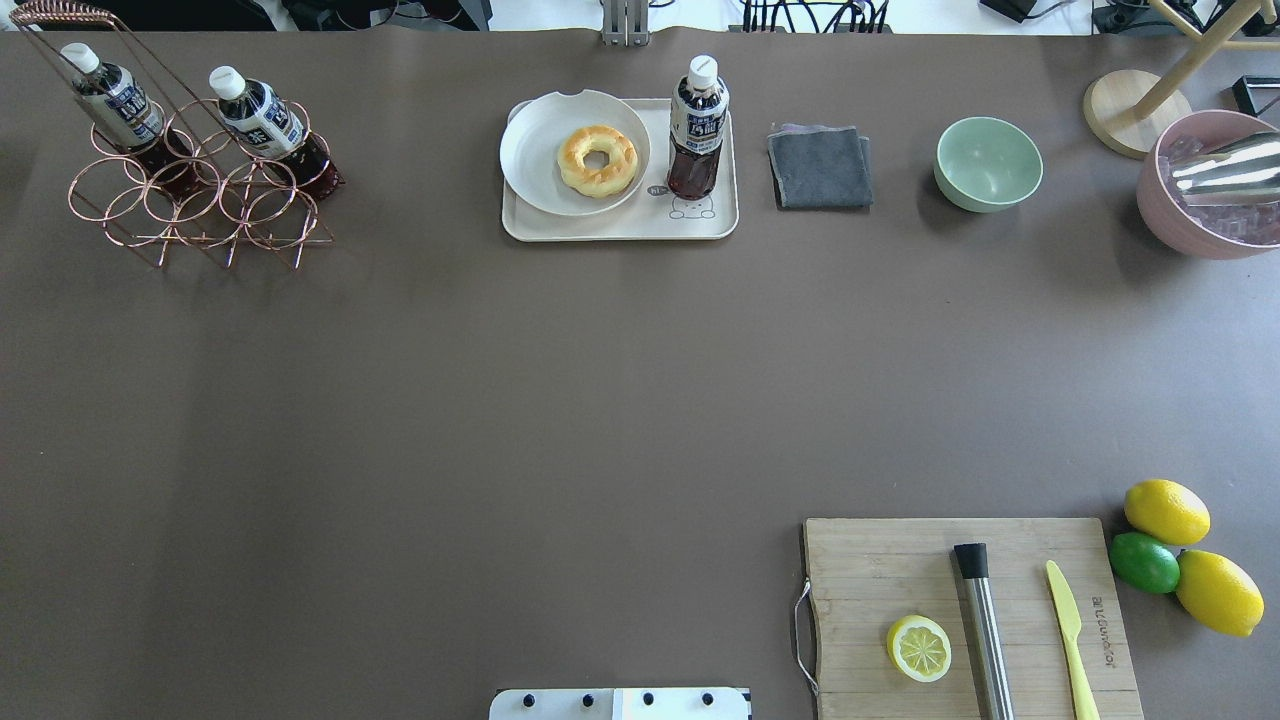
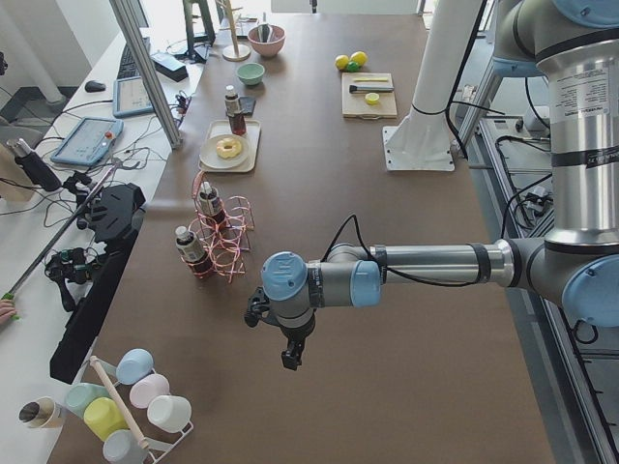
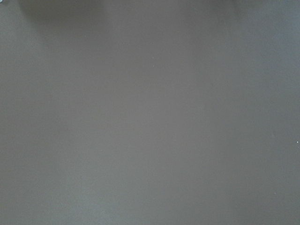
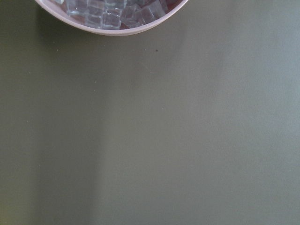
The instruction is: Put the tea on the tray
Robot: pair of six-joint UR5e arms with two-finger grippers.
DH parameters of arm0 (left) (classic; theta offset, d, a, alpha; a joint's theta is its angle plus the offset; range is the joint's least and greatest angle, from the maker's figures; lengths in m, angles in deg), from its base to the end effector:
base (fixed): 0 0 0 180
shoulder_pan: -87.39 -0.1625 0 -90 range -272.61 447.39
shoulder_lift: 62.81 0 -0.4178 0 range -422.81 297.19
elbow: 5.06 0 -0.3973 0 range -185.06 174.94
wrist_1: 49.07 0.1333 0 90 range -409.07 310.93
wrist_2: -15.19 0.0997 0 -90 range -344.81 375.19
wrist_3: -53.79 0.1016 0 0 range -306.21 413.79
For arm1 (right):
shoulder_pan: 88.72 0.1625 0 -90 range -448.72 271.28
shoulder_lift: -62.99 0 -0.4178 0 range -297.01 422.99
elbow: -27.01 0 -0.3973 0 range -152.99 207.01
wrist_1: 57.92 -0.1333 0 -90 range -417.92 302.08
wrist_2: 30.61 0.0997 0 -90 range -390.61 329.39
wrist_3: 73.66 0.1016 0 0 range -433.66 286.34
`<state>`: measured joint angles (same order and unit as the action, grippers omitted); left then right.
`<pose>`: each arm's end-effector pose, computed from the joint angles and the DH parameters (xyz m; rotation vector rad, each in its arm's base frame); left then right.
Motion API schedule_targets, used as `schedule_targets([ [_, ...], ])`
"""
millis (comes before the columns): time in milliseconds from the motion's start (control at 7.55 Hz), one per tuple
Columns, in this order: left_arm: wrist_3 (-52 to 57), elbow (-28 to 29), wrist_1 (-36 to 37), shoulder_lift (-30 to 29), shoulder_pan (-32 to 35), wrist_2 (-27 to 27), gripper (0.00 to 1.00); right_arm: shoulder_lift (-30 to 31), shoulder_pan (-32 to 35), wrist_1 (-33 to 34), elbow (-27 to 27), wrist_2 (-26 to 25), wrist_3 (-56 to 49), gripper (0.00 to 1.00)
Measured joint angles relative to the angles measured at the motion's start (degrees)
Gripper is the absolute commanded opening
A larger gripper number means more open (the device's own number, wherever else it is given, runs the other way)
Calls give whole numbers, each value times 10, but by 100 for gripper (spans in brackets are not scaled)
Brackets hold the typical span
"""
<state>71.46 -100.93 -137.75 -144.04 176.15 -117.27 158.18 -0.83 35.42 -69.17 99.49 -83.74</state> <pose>-0.0555 -0.4283 0.6776 0.0364 0.7459 0.2873 0.0510 -0.4581 0.6535 0.0094 -0.7019 -0.1896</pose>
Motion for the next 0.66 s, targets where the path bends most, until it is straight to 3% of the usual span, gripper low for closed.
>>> schedule_targets([
  [662,0,0,0,0,1,0,99,-1,0,0,-8,1,1,100],
])
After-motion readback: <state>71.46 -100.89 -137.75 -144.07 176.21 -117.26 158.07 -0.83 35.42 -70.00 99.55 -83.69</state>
